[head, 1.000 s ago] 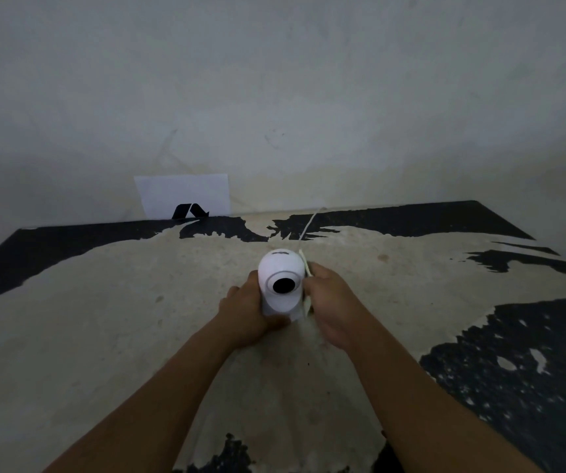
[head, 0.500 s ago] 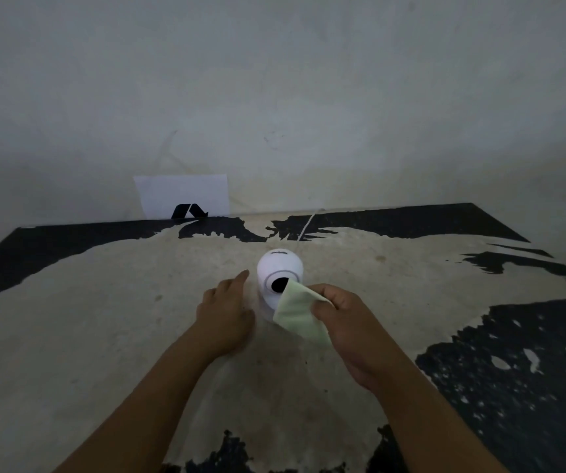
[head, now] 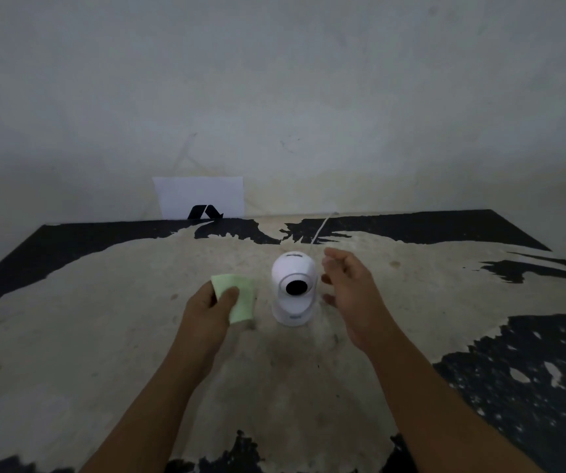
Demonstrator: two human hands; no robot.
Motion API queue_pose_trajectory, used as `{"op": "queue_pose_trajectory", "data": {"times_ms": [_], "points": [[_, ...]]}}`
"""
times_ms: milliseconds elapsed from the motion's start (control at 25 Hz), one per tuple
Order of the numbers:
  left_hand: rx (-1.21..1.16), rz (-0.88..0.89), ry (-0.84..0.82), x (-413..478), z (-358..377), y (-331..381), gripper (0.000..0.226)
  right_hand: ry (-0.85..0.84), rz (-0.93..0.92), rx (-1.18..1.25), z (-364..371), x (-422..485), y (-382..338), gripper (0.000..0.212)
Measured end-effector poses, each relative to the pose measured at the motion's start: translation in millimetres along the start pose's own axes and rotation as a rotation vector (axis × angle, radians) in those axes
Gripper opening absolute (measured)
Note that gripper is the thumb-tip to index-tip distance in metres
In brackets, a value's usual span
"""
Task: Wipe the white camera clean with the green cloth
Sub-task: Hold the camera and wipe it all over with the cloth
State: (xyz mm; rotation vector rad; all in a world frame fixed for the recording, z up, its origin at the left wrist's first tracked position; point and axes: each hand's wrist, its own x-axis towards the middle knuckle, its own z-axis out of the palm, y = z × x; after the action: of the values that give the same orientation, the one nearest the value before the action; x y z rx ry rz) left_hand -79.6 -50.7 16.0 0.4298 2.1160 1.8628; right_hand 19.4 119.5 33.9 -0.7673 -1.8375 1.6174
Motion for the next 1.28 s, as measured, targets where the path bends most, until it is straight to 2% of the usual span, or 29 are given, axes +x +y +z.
{"op": "queue_pose_trajectory", "data": {"times_ms": [120,240,360,600,760,960,1040,1120,1280], "points": [[0.149,0.045,-0.009,7,19,-2,0.017,-0.125,0.104,0.024,10,5,8,0.032],[0.218,0.084,-0.039,12,36,-4,0.022,-0.129,0.133,0.092,15,4,13,0.027],[0.293,0.128,-0.144,13,53,-11,0.028,-0.101,0.146,0.105,17,4,13,0.030],[0.222,0.144,-0.072,9,69,5,0.041,-0.079,0.177,0.078,21,2,16,0.038],[0.330,0.258,-0.074,11,69,11,0.048,-0.106,0.179,0.065,20,4,17,0.040],[0.425,0.125,-0.175,8,66,-14,0.043,-0.100,0.156,0.065,22,1,14,0.036],[0.388,0.098,-0.130,7,67,-13,0.040,-0.094,0.150,0.059,22,1,15,0.033],[0.325,0.139,-0.079,7,66,-3,0.040,-0.091,0.147,0.053,21,1,16,0.031],[0.307,0.277,-0.082,8,65,8,0.048,-0.096,0.147,0.028,21,1,16,0.040]]}}
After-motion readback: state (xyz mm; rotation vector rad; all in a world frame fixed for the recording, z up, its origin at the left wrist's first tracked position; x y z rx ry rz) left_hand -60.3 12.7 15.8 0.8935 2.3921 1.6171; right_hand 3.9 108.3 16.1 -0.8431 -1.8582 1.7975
